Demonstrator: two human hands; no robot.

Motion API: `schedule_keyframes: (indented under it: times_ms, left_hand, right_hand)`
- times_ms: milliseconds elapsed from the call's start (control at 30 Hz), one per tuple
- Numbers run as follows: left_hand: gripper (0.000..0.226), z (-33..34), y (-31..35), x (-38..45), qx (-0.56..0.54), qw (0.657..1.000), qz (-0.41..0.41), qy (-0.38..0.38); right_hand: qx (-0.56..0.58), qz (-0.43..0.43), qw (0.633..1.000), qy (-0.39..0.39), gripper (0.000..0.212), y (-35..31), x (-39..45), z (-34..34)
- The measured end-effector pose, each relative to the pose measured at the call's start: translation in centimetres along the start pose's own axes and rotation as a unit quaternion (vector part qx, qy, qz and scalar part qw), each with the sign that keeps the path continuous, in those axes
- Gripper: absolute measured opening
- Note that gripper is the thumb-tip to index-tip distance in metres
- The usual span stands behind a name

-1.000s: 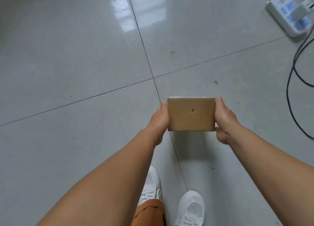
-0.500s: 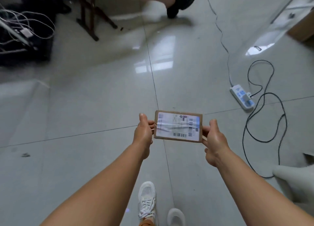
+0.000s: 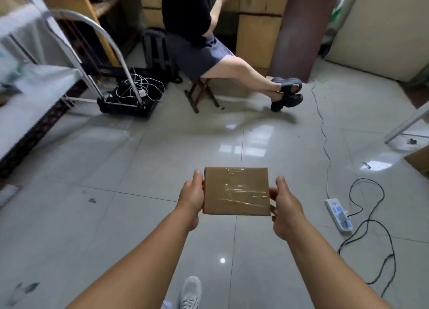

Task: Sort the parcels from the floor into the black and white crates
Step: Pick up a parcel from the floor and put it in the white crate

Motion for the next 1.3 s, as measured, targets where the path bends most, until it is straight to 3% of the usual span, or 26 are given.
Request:
schedule_keyframes:
  times_ms: [300, 500, 867, 933, 1100, 1300]
  left_hand:
    - [0.054, -9.4, 2.7, -8.1, -0.091, 0.992, 0.054, 0.07]
    - [0.009, -18.1, 2.2, -13.4, -0.179, 0.967, 0.092, 0.155]
    - [0.014, -36.3, -1.5, -26.8, -0.264, 0.9, 0.196, 0.286]
    - [0.021, -39.3, -2.5, -29.2, -0.273, 0.887, 0.207, 0.31]
    - [0.006, -46.5, -5.8, -34.9, -0.26, 0.867, 0.212, 0.368]
    - [0.005, -54.2, -9.9, -40.6, -0.211, 0.85, 0.2, 0.439]
  right_hand:
    - [-0.047, -0.018, 0.993, -0.103, 0.036, -1.3, -8.6, 7.8]
    - [-0.053, -0.079, 0.982, -0.164, 0.02, -0.3, -15.1, 14.6]
    - [-0.055, -0.142, 0.945, -0.289, 0.018, 5.9, -33.3, 27.4]
    - [-0.056, -0.153, 0.938, -0.306, 0.019, 7.3, -36.8, 29.1]
    - [-0.08, -0.161, 0.917, -0.355, 0.02, 11.4, -44.7, 32.9]
    - [-0.124, -0.129, 0.897, -0.404, 0.025, 17.5, -51.9, 37.4]
Point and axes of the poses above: each hand's wrist, its own x-axis towards the middle knuckle, its own z-axis out of the palm, y = z × x, the point moved 3 cm from there along x, towards the middle knuckle, and after that the axes turned 6 degrees about x, right-handed, at the moved point
